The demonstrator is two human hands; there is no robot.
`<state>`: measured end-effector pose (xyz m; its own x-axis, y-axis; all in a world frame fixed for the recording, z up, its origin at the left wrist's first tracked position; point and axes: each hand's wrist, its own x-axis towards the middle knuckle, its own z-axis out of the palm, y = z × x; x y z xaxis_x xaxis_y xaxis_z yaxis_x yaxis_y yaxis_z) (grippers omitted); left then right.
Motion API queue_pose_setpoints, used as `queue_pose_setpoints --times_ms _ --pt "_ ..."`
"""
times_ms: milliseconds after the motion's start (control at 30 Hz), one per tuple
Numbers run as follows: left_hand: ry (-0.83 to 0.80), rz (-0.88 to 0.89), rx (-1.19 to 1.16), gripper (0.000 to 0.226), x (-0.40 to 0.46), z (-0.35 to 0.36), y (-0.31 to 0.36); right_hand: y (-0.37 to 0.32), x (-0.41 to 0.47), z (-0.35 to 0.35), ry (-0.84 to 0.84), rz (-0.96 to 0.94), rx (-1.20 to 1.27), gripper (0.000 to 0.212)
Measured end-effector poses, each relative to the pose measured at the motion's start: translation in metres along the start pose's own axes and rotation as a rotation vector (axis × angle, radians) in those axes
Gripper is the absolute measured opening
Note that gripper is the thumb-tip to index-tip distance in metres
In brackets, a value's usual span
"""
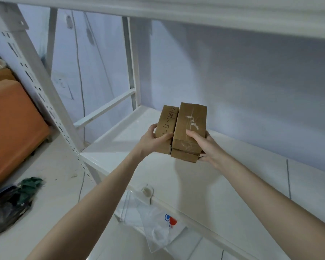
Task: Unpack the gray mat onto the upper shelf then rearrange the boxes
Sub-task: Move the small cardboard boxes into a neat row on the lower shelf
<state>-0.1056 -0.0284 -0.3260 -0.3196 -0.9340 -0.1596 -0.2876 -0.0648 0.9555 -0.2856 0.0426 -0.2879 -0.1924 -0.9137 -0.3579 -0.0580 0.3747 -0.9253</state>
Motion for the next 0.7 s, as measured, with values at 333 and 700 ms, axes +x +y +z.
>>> queue_pose_setpoints --times_ms 333,700 --pt "-0.112 0.069 0.035 0.081 -0.045 0.167 0.073 0.017 -0.097 -0.169 0.132 -0.030 -0.059 0.059" --pt "-0.216 0.045 0.109 0.075 -0.105 0.360 0.106 0.083 -0.187 -0.345 0.254 0.031 -0.163 0.062"
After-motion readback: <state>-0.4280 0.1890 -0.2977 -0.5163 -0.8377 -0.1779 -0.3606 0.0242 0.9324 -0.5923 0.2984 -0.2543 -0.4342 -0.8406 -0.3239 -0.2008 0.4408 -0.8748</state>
